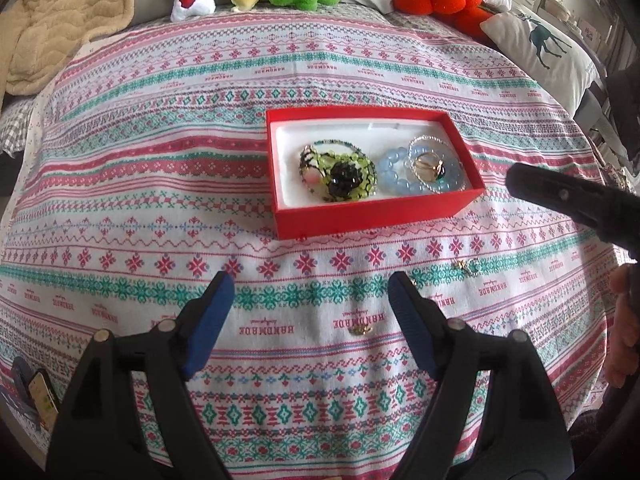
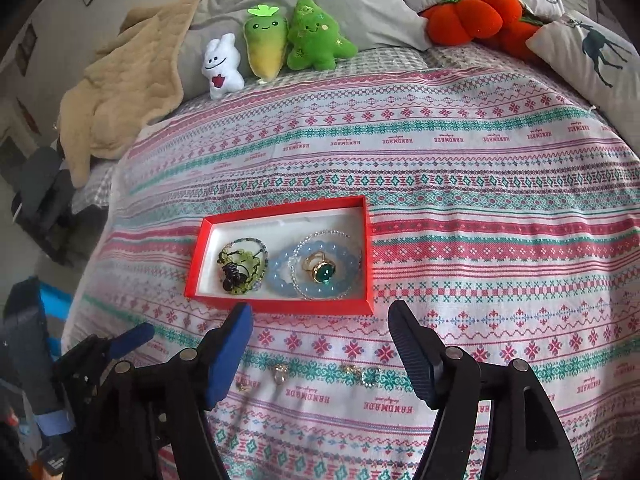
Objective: Organize jewelry
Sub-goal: 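Close the left tool on a gold ring while the right tool reaches a small earring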
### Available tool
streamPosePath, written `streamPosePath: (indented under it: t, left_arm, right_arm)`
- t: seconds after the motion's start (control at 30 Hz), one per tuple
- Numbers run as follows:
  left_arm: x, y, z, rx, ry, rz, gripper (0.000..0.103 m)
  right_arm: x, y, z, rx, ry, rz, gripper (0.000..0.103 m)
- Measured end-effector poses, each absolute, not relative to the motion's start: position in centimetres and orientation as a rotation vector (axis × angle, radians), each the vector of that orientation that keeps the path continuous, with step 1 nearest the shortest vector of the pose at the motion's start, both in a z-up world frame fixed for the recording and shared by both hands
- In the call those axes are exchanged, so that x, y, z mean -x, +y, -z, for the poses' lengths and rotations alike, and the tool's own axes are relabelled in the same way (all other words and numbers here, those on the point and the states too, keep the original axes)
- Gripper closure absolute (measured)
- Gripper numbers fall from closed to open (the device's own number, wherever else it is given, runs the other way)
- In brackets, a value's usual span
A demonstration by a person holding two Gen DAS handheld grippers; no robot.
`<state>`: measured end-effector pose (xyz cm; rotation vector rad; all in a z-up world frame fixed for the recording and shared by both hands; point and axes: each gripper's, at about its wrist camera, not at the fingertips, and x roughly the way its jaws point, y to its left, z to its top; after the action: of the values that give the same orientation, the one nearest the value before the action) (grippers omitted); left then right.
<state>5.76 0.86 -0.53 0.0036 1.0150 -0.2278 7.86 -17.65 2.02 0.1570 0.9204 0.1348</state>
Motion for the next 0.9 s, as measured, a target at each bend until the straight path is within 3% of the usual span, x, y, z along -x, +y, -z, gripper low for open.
streamPosePath:
  t: [0.43,0.53,0.67,0.9]
  left_arm:
    - [-5.5,0.1,2.8,0.089,1.119,0.313,0.024]
    - [-5.8,-0.8,3.3,0.092,1.128,0.346,0.030]
    - [-6.5,-1.5,4.1,0.143,1.148,0.380,0.050]
    - [-7.5,-3.0,5.1,0.188,1.176,0.408,0.063]
  right_arm:
    - [-6.0,-21.3,2.0,-0.144,1.066,-0.034,0.029]
    - [-5.8,-21.9,2.3,-0.152,1.082,-0.025,0.029]
    - [-5.7,-22.4,2.9,-0.152,1.102,-0.015,0.029]
    - [-5.6,-23.1,3.0,-0.156,1.109,-0.008,0.029]
